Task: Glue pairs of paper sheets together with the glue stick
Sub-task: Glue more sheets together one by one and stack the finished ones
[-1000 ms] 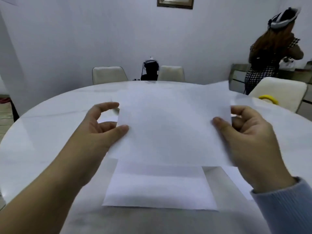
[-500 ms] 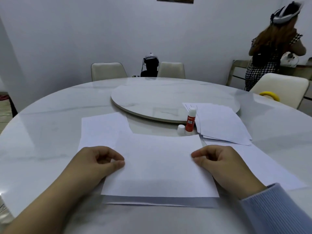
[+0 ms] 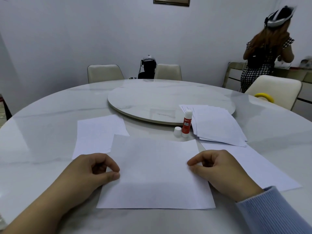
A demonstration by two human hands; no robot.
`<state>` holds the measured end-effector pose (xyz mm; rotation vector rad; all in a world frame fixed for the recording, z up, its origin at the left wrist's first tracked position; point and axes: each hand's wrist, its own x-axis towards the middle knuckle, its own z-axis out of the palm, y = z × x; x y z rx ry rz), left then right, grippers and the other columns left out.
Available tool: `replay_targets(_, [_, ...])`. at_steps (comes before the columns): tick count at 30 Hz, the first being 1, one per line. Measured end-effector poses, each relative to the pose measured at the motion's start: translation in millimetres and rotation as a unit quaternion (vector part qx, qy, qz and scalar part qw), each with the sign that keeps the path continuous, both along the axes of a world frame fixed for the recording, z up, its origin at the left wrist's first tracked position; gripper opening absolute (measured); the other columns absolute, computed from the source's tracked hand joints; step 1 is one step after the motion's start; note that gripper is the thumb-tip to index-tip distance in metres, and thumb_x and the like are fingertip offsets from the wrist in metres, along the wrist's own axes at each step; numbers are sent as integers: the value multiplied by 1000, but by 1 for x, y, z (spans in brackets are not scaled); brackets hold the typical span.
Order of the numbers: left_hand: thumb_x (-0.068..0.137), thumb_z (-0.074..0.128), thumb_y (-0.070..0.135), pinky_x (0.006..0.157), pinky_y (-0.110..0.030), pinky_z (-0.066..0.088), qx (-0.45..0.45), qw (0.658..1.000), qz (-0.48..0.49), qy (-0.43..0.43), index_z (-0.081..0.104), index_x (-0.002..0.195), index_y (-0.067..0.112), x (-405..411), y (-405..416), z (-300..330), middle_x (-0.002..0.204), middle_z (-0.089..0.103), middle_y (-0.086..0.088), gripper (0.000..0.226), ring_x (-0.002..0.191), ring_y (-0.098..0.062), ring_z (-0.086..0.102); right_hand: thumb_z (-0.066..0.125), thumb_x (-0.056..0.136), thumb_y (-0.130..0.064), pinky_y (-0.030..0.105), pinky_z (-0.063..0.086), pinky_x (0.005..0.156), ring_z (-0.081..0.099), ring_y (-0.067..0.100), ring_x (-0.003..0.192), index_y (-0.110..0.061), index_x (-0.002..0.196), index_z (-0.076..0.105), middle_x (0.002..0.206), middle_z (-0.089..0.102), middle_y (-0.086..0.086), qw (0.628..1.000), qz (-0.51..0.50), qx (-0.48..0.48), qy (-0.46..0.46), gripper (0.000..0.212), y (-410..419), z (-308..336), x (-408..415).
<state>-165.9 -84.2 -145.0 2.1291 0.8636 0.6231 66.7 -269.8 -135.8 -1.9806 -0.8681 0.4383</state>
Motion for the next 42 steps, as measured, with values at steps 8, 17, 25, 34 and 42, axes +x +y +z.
replay_targets(8, [72, 79, 28, 50, -19, 29, 9, 1000, -4, 10, 71, 73, 36, 0, -1, 0, 50, 47, 7, 12, 45, -4, 40, 75, 81, -17, 14, 35, 37, 42, 2, 39, -28, 68, 76, 49, 47, -12, 1000, 7, -5, -6, 17, 1, 2, -1])
replay_targets(17, [72, 79, 24, 47, -15, 28, 19, 1000, -13, 8, 69, 73, 37, 0, 1, -1, 50, 48, 6, 16, 44, -4, 39, 75, 80, -17, 15, 36, 38, 42, 1, 37, -28, 68, 77, 45, 47, -13, 1000, 13, -6, -12, 17, 1, 2, -1])
replay_targets(25, [71, 80, 21, 46, -11, 31, 23, 1000, -18, 10, 69, 72, 36, 0, 1, -1, 49, 47, 8, 19, 44, -4, 41, 75, 79, -17, 15, 38, 39, 42, 2, 40, -29, 67, 77, 49, 47, -11, 1000, 15, -11, -24, 16, 1, 1, -2])
replay_targets(34, [70, 80, 22, 46, -13, 29, 17, 1000, -22, 8, 70, 71, 36, -1, 4, -2, 50, 46, 5, 17, 44, -4, 39, 75, 79, -16, 12, 37, 41, 44, 2, 42, -29, 66, 76, 47, 48, -12, 999, 20, -10, -33, 18, 1, 0, -2])
replay_targets(42, [73, 77, 26, 56, -26, 32, 31, 999, -13, 9, 69, 76, 37, -1, 2, -4, 52, 45, 5, 14, 46, -4, 39, 74, 80, -18, 9, 35, 45, 44, 3, 48, -31, 66, 75, 45, 48, -15, 999, 14, -11, -40, 19, 2, -1, 0])
